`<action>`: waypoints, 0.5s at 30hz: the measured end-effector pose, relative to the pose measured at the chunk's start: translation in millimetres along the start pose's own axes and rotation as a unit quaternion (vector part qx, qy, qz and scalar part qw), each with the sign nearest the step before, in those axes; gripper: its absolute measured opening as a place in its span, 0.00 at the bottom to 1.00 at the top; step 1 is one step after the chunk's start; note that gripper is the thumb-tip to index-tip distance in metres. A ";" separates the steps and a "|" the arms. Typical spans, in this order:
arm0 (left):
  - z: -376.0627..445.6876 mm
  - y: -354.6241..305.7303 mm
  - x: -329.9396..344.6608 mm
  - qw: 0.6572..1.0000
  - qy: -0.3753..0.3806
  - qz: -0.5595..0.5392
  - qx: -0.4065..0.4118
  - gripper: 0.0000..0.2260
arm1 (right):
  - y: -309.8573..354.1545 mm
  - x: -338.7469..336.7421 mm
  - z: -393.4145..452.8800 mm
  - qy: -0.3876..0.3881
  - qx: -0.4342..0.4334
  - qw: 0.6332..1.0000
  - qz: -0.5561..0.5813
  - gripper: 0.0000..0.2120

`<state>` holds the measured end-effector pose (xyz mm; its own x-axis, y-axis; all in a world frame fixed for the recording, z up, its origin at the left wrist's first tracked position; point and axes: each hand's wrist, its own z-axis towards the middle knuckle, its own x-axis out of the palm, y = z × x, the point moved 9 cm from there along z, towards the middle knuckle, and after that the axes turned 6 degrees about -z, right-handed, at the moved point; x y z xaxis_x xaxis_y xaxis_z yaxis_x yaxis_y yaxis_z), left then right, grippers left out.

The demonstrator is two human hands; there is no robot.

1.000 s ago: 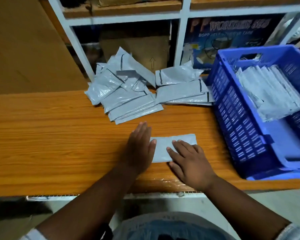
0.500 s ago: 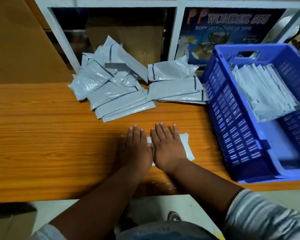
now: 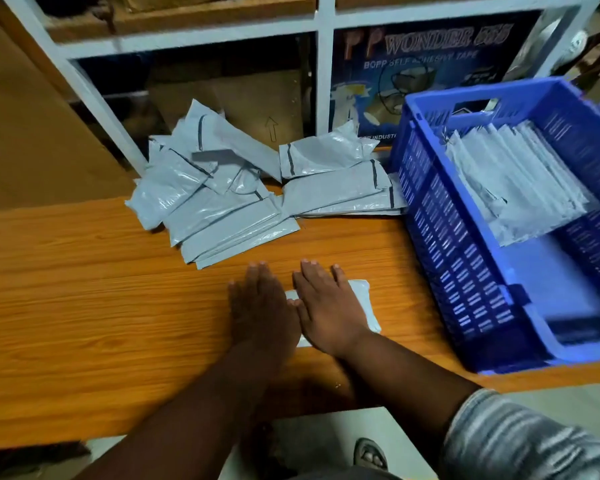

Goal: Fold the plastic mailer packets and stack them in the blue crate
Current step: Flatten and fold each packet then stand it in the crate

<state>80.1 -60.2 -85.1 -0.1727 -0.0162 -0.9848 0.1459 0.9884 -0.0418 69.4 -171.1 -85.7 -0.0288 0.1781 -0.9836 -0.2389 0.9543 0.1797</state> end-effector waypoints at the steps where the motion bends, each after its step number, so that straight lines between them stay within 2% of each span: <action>1: 2.0 -6.5 -4.2 0.999 -0.018 -0.004 0.029 0.31 | -3.7 -2.6 0.1 -0.006 0.006 0.999 0.041 0.26; 4: -0.8 -19.9 1.1 0.997 -0.035 -0.017 0.074 0.33 | -15.3 -12.4 2.3 0.004 0.038 0.989 0.142 0.22; 9: -4.7 -21.4 11.2 0.998 -0.031 -0.024 0.049 0.36 | -18.7 -7.6 -14.4 0.030 0.047 0.993 -0.109 0.31; 15: -0.5 -22.8 11.4 0.997 -0.044 -0.056 0.022 0.37 | -21.9 -0.5 -15.9 0.014 0.042 0.993 -0.108 0.32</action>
<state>74.3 -82.9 -95.3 -0.1042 -0.1415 -0.9844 0.1737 0.9720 -0.1581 59.2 -195.9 -89.5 -0.0135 -0.0386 -0.9992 -0.1613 0.9862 -0.0359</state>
